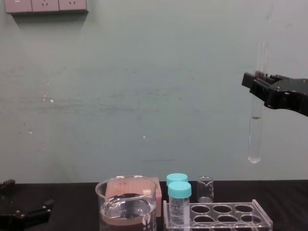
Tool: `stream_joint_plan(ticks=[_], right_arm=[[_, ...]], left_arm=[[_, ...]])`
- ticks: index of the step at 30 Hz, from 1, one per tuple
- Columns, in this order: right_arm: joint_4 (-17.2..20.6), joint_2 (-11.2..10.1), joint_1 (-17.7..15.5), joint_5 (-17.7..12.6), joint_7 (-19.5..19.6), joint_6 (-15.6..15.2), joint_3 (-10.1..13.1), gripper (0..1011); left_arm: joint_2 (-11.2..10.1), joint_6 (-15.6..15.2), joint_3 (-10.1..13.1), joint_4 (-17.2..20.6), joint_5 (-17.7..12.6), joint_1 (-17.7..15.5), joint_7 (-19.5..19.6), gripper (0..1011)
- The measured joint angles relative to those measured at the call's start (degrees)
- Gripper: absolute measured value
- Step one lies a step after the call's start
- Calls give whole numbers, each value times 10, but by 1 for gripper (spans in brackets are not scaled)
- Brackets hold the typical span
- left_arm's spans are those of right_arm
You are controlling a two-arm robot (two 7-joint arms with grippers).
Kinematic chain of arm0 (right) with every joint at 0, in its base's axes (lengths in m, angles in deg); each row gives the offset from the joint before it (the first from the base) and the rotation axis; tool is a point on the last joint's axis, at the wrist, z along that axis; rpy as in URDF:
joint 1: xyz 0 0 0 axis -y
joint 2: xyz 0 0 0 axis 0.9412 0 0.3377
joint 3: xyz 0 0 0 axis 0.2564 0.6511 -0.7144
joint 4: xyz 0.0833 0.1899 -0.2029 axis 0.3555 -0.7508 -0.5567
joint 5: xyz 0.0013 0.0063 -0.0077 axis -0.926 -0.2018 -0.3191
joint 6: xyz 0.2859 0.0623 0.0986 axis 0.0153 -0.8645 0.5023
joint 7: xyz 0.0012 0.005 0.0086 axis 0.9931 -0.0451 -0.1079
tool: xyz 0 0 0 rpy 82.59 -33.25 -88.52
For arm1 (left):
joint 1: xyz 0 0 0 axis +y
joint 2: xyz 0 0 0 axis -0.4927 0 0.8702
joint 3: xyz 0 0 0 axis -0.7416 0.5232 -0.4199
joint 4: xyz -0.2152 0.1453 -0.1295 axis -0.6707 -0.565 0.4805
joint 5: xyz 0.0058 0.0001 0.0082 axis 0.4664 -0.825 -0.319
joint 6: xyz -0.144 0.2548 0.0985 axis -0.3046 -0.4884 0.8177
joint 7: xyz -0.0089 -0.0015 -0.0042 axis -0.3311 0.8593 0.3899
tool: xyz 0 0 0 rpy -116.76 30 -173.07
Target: Hold the test tube with one hand and immerse one end into the beaker, then return it to the test tube rack.
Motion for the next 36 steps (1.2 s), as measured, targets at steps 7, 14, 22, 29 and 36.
stream_joint_plan(ticks=[7, 14, 22, 29, 36], right_arm=[[1, -1, -1, 0, 0, -1, 0, 226], [1, -1, -2, 0, 0, -2, 1, 226], [-2, -6, 0, 3, -2, -9, -4, 226], [-20, -9, 24, 7, -23, -11, -20, 226], [-46, 0, 64, 3, -59, 8, -45, 226]], left_arm=[[0, 0, 0, 0, 0, 0, 0, 1000], [0, 0, 0, 0, 0, 0, 0, 1000], [0, 0, 0, 0, 0, 0, 0, 1000], [0, 0, 0, 0, 0, 0, 0, 1000], [0, 0, 0, 0, 0, 0, 0, 1000]])
